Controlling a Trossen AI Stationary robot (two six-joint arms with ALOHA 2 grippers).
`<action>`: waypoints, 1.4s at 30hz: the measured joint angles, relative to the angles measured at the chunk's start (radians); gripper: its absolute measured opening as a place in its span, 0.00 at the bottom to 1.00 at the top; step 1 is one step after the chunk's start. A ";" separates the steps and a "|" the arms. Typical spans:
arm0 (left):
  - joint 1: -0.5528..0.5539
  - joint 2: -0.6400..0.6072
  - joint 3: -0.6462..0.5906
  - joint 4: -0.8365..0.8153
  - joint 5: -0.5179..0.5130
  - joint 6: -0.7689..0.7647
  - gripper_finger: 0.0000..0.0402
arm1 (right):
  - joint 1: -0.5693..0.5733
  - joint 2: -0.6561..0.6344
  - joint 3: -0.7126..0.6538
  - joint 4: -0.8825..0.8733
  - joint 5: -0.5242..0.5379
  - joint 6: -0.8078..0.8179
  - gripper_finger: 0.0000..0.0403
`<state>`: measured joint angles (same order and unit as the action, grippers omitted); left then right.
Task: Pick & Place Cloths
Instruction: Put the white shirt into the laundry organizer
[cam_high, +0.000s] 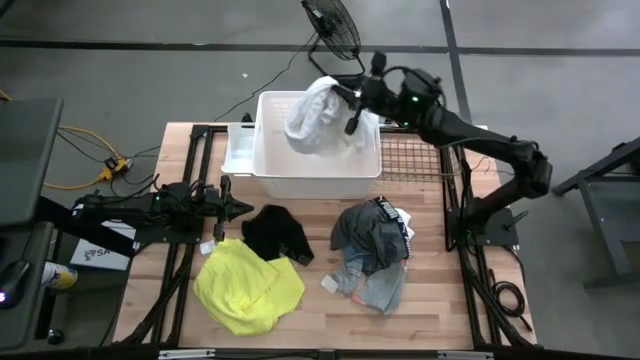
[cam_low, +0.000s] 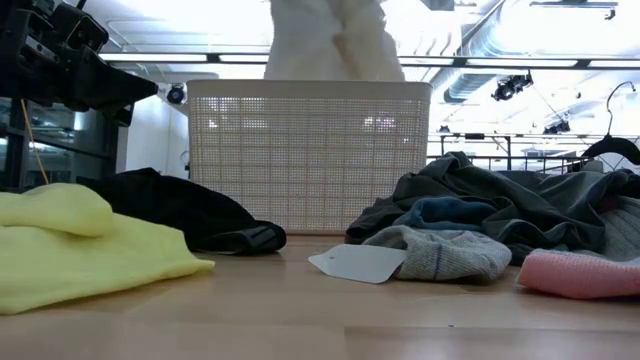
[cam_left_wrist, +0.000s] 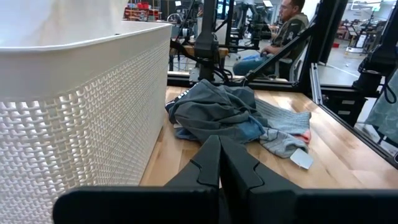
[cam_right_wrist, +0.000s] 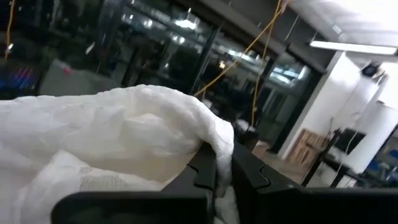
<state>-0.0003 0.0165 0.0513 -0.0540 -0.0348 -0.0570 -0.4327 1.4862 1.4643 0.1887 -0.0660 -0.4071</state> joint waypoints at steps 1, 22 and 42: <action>0.000 0.000 0.000 0.000 0.000 0.000 0.00 | -0.006 0.011 0.000 -0.007 -0.007 0.003 0.02; 0.000 0.000 0.000 0.000 0.000 0.000 0.00 | -0.105 0.227 0.000 -0.242 -0.048 0.255 0.02; 0.000 0.000 0.000 0.000 0.000 0.000 0.00 | -0.104 0.238 -0.011 -0.479 -0.101 0.254 0.03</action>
<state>-0.0006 0.0166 0.0512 -0.0540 -0.0349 -0.0570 -0.5367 1.7241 1.4536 -0.2903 -0.1669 -0.1528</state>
